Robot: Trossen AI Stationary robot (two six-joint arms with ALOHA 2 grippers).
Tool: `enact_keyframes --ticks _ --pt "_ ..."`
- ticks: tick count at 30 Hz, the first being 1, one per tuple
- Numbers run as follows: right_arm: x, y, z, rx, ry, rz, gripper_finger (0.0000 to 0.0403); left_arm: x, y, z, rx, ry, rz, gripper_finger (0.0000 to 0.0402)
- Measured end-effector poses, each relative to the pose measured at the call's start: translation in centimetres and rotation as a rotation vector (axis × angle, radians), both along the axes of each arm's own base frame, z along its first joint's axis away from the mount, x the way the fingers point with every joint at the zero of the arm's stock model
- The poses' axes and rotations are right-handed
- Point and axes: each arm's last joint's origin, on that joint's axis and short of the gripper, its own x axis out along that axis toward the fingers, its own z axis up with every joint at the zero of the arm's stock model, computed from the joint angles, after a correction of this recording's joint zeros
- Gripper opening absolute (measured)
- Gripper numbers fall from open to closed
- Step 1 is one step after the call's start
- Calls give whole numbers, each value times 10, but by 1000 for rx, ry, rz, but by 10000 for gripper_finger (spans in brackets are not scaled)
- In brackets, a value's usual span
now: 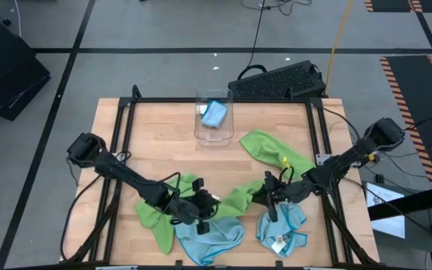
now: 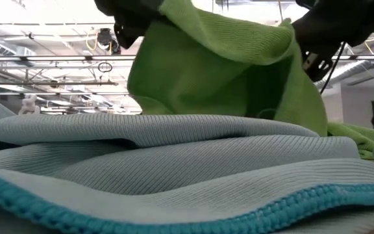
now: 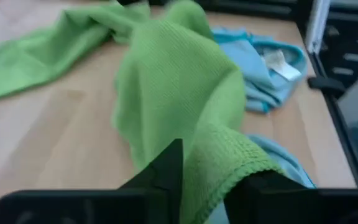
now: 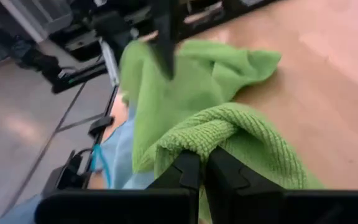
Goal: Fold microfiber towels
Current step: Fold the center green towel
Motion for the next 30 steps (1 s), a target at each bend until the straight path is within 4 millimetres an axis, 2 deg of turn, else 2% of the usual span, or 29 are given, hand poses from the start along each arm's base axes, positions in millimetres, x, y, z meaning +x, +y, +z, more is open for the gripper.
enact_keyframes --ticks 5,9,15,18,26,30 --pt "-4 0 4 32 25 112 5 -1 -3 4 96 -48 34 137" --pt "-5 1 3 51 56 157 5 -1 -5 6 163 -69 27 149" --pt "-11 0 -7 39 86 164 5 -1 -12 -12 214 -31 73 153" --pt "-13 -1 -11 29 98 165 4 -2 -11 -17 242 -26 116 171" --pt "-20 -5 -23 -26 127 180 4 -1 -18 -21 225 -40 103 256" --pt "-23 -7 -29 -46 142 184 10 -2 -29 -17 84 -80 52 283"
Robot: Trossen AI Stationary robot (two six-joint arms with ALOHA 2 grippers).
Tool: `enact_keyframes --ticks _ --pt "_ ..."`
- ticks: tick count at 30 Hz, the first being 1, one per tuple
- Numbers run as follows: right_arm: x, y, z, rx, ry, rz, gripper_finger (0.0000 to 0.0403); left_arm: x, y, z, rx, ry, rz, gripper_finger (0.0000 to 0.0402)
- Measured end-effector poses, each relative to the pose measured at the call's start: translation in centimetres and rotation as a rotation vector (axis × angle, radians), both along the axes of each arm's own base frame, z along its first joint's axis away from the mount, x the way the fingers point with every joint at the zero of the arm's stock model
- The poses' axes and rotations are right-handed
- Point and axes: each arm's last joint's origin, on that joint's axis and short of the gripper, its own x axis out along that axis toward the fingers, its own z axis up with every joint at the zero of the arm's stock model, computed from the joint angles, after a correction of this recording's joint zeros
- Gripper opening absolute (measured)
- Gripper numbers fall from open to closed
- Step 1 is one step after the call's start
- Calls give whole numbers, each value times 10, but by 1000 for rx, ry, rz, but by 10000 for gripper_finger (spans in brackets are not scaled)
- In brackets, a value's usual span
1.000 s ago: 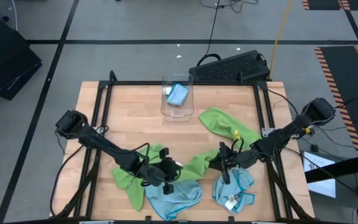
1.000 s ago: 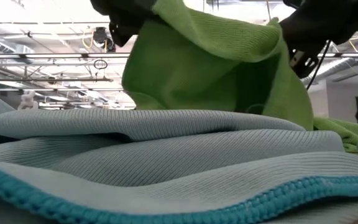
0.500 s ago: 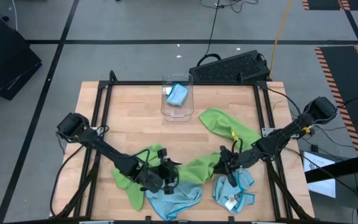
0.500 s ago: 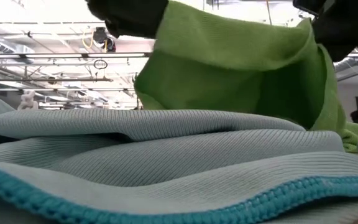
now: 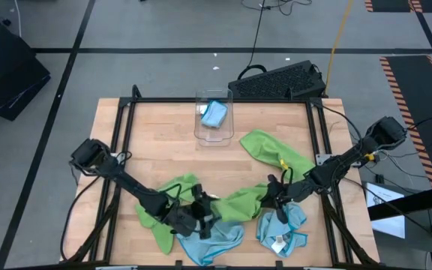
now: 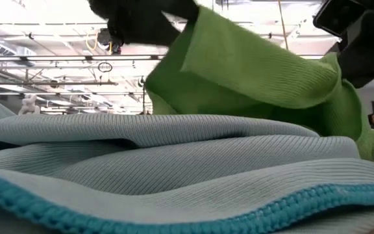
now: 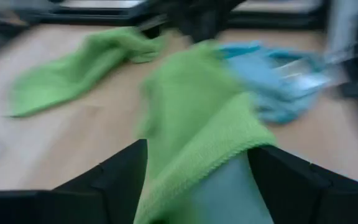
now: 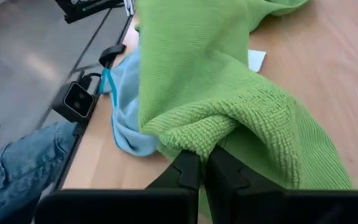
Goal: Fold microfiber towels
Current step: Fold the center green towel
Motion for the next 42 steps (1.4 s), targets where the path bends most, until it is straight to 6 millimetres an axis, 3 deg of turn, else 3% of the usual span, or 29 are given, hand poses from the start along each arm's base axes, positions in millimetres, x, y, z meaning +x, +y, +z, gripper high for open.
enact_keyframes --ticks 4,11,19,28,37,42 --pt "-2 -1 -4 -4 13 -1 14 -3 -17 -5 -58 -32 -45 281" --pt "-2 -1 -3 -29 -8 14 15 -12 -32 -14 75 -57 -8 247" --pt "-2 -2 -3 -44 -16 -15 15 5 -58 -44 153 -60 -137 237" --pt "2 -6 -1 -36 -45 -38 15 28 -95 -34 362 83 -287 236" --pt "6 -15 -1 -42 -43 -76 15 29 -83 -35 516 285 -330 236" --pt "10 -23 -1 -53 -49 -134 15 50 -68 -54 497 290 -320 236"
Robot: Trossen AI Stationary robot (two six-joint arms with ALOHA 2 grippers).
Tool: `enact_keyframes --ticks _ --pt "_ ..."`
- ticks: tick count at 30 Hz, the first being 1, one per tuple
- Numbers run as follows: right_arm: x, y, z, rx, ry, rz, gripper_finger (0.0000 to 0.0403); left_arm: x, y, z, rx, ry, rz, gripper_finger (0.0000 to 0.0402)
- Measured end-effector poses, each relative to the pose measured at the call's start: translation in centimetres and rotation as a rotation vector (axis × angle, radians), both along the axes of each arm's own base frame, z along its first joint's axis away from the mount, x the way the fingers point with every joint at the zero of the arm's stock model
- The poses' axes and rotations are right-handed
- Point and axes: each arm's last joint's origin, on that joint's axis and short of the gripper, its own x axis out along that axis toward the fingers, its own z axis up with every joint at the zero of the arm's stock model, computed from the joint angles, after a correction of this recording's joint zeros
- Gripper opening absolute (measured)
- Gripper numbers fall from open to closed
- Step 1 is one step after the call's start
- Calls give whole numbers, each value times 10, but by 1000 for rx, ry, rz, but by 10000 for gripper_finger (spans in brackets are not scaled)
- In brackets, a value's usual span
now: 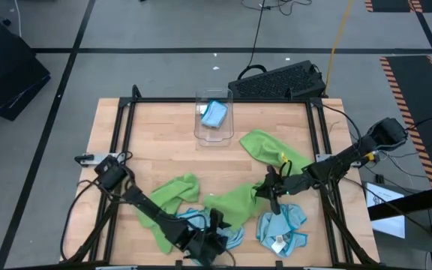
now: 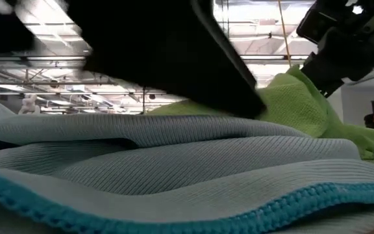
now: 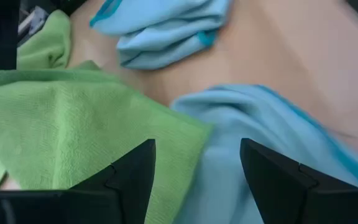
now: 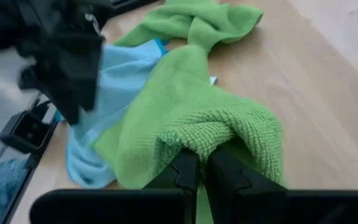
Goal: Fold microfiber towels
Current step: Fold the center green towel
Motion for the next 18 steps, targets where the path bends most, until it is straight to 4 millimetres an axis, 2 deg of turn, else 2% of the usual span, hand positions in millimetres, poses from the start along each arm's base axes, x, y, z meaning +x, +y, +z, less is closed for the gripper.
enact_keyframes --ticks 8,18 --pt "3 -7 0 3 4 -33 15 13 11 -26 14 6 51 236" --pt "3 -7 0 4 3 -34 15 17 14 -25 18 -34 91 236"
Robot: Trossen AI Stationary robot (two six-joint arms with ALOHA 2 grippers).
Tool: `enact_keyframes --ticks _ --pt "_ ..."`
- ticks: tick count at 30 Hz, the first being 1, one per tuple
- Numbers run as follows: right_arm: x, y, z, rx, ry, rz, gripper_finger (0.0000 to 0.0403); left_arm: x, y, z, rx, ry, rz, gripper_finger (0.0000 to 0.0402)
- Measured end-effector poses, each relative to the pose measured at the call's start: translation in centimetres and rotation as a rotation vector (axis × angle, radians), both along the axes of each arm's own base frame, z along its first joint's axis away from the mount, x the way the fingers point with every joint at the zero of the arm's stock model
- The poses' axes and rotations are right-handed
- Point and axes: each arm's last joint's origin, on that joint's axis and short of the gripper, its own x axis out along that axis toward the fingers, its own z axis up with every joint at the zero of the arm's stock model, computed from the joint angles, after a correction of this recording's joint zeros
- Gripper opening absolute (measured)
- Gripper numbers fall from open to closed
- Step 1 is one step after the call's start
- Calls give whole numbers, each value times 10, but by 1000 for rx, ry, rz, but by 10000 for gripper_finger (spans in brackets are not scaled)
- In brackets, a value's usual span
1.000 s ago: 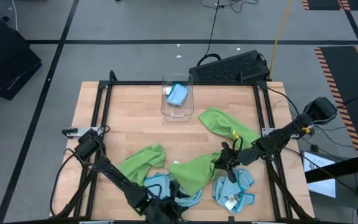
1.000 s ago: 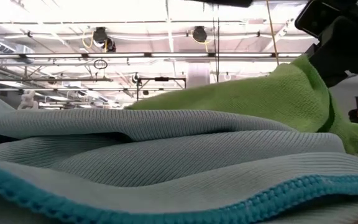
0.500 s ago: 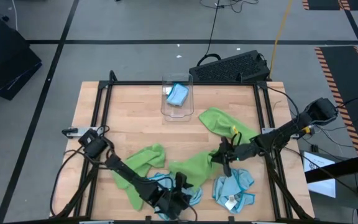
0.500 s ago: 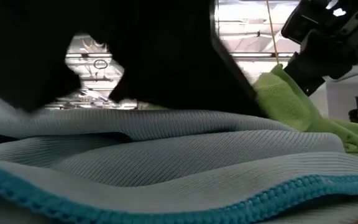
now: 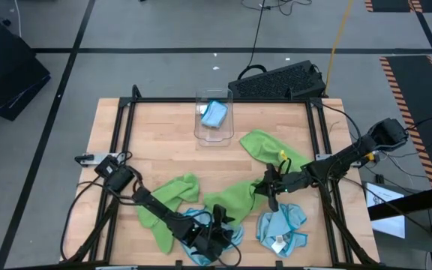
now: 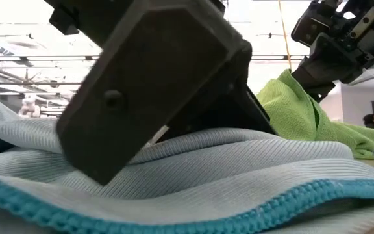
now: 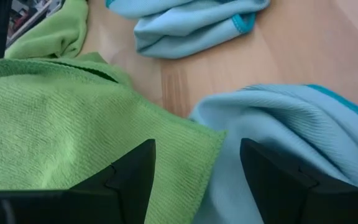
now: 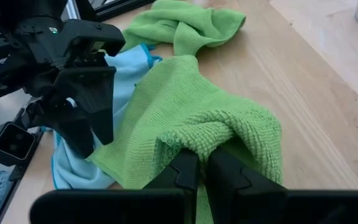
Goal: Fold microfiber towels
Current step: Fold the center green towel
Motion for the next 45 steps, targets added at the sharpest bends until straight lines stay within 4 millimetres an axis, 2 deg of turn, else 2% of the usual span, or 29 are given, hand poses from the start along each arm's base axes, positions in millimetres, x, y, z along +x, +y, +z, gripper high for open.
enact_keyframes --ticks 5,9,13,19,20,23,28,32,36,39,45 --pt "0 0 0 1 -1 0 15 4 7 0 -4 -5 18 232" --pt "0 0 0 1 -1 0 15 9 14 0 -39 15 7 202" --pt "0 0 0 1 0 0 15 11 16 0 -48 19 8 144" --pt "0 0 0 -3 4 1 15 13 11 4 -94 -44 10 22" --pt "0 0 -1 -7 9 2 15 14 10 5 -111 -58 20 12" --pt "-1 -1 -2 -37 22 13 15 15 13 12 -132 -86 48 10" --pt "-2 -1 -3 -56 29 22 17 11 20 44 -114 -160 129 4" --pt "-2 -1 -4 -129 26 29 34 1 35 66 -45 -179 274 3" --pt "-3 -4 -6 -156 49 -45 81 -12 53 90 33 -229 445 2" --pt "-5 -2 -8 -121 66 -67 126 -21 63 100 51 -290 564 1" --pt "-14 11 -8 -127 45 -157 192 -38 82 102 30 -347 740 1"
